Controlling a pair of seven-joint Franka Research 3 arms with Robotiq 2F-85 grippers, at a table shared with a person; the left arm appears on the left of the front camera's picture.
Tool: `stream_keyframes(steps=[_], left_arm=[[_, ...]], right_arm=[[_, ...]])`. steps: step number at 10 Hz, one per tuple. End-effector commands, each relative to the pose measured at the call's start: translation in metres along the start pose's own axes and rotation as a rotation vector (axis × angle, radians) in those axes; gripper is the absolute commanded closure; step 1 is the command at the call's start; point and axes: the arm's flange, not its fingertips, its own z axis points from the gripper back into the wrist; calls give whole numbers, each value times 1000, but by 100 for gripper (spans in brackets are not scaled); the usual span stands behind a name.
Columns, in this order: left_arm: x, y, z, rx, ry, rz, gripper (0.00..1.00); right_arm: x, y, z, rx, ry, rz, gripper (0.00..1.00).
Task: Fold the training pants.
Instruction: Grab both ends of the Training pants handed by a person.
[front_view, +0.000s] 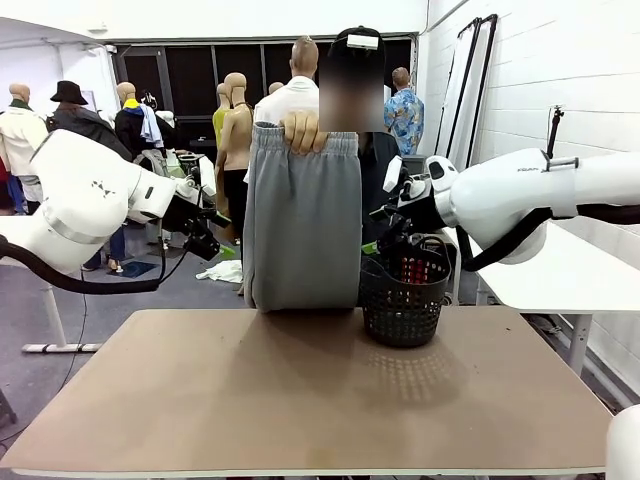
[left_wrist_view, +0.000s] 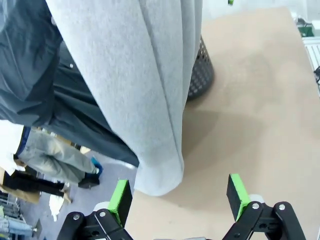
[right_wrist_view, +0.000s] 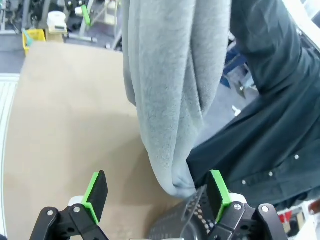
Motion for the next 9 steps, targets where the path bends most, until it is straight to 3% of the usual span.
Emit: stream_keyframes(steps=[1,2,4,9], left_arm=[[-7,7,-2,-39,-82,1,0],[0,0,0,0,0,0,0],[0,0,0,0,0,0,0],[-1,16,-11,-7,-115,-31,0]], right_arm=[[-6,-11,-7,-14,-45,5,0],[0,0,0,0,0,0,0],[0,0,0,0,0,0,0],[6,-25,-17,48,-133,2,0]])
